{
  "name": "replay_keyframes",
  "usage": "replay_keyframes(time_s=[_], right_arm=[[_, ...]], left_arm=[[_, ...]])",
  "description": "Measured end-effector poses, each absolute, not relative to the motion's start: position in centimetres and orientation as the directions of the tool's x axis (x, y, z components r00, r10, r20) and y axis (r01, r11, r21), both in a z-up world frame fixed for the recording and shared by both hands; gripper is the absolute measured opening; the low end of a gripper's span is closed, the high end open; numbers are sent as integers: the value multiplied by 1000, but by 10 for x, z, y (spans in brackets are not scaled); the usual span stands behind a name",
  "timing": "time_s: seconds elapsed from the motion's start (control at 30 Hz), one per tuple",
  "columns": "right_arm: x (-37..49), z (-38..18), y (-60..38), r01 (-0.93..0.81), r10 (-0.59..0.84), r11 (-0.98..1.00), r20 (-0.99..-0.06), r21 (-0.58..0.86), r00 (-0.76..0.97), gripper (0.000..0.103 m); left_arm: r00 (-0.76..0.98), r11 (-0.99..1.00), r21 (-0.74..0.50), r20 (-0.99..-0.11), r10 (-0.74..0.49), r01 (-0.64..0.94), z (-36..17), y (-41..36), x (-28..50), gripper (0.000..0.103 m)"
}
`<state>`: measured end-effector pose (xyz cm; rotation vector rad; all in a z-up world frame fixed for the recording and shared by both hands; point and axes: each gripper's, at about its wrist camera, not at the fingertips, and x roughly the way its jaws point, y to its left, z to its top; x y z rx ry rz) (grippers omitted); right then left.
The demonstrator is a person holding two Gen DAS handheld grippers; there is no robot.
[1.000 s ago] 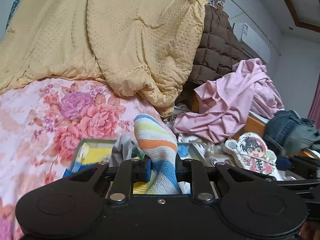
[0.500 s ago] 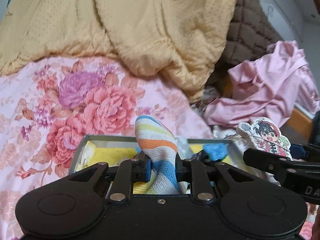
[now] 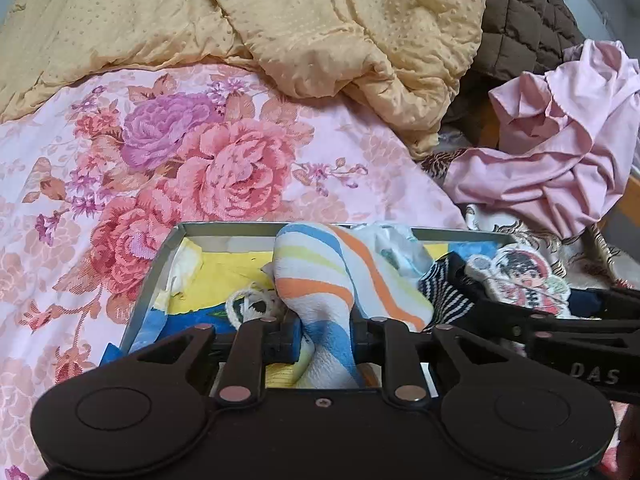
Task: Organize soft objects
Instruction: 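Lower the sock and plush into the tray and open both grippers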
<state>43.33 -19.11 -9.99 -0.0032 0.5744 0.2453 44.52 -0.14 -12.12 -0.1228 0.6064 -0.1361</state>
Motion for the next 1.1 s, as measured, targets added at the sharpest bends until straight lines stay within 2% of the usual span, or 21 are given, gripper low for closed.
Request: replay_keyframes(time_s=[0.1, 0.23, 0.3, 0.43, 0.57, 0.7, 0.83, 1.1], right_arm=[[427, -95, -195, -228, 234, 971, -518, 76, 823, 81], [421, -87, -199, -227, 240, 970, -507, 89, 827, 82], [416, -81, -202, -228, 247, 968, -495, 100, 833, 84], [403, -72, -204, -244, 263, 964, -476, 102, 839, 89], [387, -62, -207, -253, 276, 961, -460, 111, 844, 96], [369, -51, -209, -270, 285, 958, -440, 96, 852, 100], [355, -40, -212, -280, 301, 953, -421, 112, 856, 102], [336, -27, -213, -289, 316, 949, -404, 129, 859, 102]], left_arm=[[821, 984, -154, -548, -157, 86, -119, 1, 442, 27], [830, 983, -160, -534, -158, 85, -112, 3, 437, 31], [834, 984, -157, -529, -157, 86, -108, 4, 431, 36], [847, 985, -145, -509, -153, 91, -100, 6, 416, 52], [857, 986, -152, -496, -139, 72, -96, 9, 401, 77], [857, 988, -142, -499, -129, 66, -94, 11, 388, 83], [867, 986, -154, -482, -126, 57, -88, 13, 371, 97], [878, 989, -124, -462, -125, 76, -74, 8, 346, 102]])
